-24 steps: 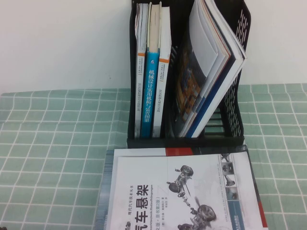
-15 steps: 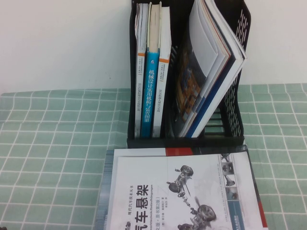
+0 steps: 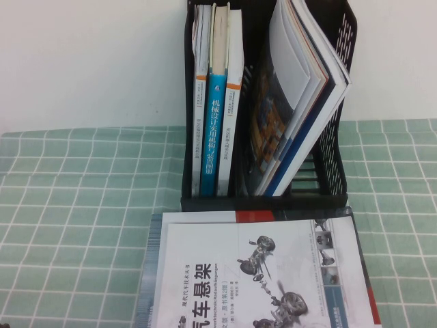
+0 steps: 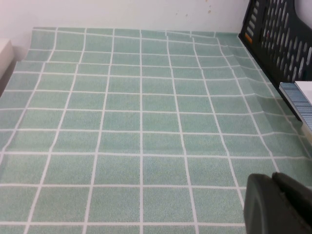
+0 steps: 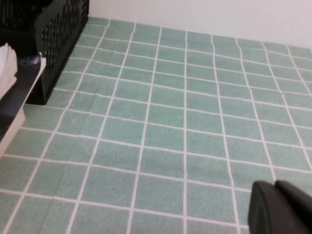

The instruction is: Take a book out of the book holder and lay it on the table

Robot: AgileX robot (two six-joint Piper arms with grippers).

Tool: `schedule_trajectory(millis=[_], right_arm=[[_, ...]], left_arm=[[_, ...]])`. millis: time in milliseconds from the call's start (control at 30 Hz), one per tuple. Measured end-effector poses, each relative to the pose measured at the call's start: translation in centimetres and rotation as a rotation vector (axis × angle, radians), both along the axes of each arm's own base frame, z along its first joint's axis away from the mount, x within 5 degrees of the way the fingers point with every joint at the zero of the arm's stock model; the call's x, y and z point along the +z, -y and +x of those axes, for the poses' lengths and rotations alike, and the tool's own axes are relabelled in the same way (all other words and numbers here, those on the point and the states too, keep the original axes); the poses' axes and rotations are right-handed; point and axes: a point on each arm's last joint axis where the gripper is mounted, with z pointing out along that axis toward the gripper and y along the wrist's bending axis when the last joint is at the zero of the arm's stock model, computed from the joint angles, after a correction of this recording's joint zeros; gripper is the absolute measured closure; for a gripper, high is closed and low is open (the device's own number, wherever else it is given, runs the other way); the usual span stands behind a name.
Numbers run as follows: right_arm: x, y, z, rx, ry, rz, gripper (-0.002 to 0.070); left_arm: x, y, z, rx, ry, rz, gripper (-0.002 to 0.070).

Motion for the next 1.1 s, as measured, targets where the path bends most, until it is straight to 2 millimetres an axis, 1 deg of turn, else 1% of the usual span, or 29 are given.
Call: schedule_trajectory(millis=[300, 433, 567, 733, 833, 933, 1033, 1100], right_arm=[[0.0, 0.0, 0.0, 0.0, 0.0, 0.0, 0.068], [0.0, 0.0, 0.0, 0.0, 0.0, 0.0, 0.068], [0.0, 0.0, 0.0, 0.0, 0.0, -0.002, 0.068], [0.2, 0.1, 0.1, 0.0, 0.02, -0.019, 0.068], [0.9, 0.1, 0.3, -0.002, 0.108, -0.022, 0.068], [2.3, 0.2, 0.5, -0.002, 0.258, -0.078, 0.068], [3.7, 0.1, 0.5, 0.004, 0.41, -0.129, 0.068], [4.5, 0.1, 0.5, 0.004, 0.493, -0.112, 0.068]], left_arm=[[0.0, -0.1, 0.0, 0.001, 0.003, 0.015, 0.0676], [0.3, -0.1, 0.1, 0.006, 0.042, 0.023, 0.0676], [1.2, -0.2, 0.4, 0.016, 0.161, 0.018, 0.0676], [3.3, -0.3, 0.5, 0.034, 0.386, 0.003, 0.0676], [4.3, -0.4, 0.3, 0.044, 0.496, -0.006, 0.0676], [5.0, -0.5, 0.2, 0.051, 0.581, -0.013, 0.0676], [5.6, -0.5, 0.0, 0.056, 0.64, -0.021, 0.0676], [5.7, -0.5, -0.1, 0.058, 0.66, -0.04, 0.0676]])
